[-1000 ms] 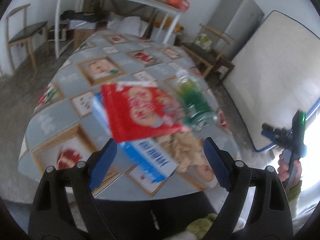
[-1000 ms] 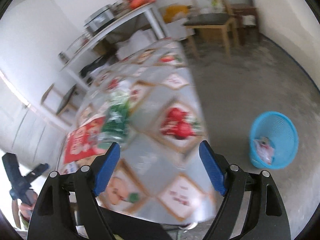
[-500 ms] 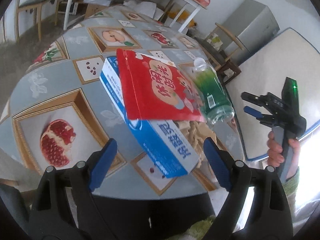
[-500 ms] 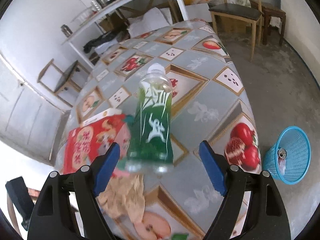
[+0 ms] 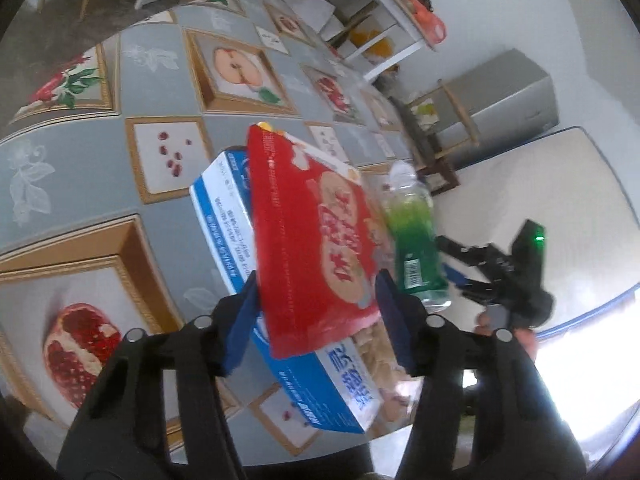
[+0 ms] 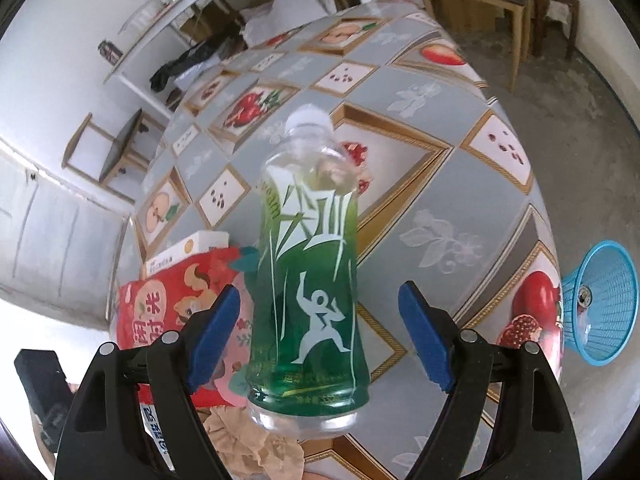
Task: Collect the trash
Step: 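Grasp the red snack bag with the left tool while the right grasps the green bottle, then lift the red snack bag and green bottle off the table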
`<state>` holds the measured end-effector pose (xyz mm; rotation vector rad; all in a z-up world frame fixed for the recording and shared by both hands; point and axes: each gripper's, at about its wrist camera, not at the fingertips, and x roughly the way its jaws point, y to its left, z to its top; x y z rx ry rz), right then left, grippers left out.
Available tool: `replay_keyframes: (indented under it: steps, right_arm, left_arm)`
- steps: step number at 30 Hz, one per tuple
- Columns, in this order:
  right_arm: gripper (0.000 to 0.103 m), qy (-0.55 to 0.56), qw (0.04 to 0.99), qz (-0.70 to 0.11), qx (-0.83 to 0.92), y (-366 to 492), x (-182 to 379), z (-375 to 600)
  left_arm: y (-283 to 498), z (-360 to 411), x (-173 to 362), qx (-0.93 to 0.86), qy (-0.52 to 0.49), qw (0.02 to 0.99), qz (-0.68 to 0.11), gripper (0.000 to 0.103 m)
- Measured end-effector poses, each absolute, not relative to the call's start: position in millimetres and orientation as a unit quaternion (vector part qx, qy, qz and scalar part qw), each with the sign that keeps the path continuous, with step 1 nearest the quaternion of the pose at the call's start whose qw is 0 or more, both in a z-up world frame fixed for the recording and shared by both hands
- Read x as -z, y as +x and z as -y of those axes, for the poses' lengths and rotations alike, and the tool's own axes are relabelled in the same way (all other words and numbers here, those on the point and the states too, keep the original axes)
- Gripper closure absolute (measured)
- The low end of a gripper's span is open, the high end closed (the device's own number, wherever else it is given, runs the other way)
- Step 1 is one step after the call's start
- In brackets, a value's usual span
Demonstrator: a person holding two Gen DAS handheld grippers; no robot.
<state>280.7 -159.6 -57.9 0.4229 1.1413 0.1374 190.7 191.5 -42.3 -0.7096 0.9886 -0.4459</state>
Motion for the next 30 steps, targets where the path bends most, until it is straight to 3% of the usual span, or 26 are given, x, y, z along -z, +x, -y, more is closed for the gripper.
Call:
replay_keyframes:
  steps: [7,18,27,30]
  right_arm:
    - [0.024,0.173,0.817,-0.544,-0.079,282.8,59.5,147.5]
    - [0.028,0.162,0.811,-0.556,-0.085,287.8,66.6,142.9]
    - [0.034,0.178,0.799,-0.568,-0.090,292.6,77.7,147.1]
    - [0.036,0.201,0.789,-0.573,-0.095,294.5,84.4,152.8]
  left_arm:
    - [188.9,-191.3,30.4,0.257,-0.360,0.786,-0.431,0.067]
    - [219.3,-164.5,41.5,0.247,-0.350,0.754,-0.498,0.069]
    - [220.2,-158.5,43.0,0.243,-0.350,0.750,-0.506,0.097]
    - [218.4,-156.5,39.4,0.252,-0.346,0.752,-0.501,0.099]
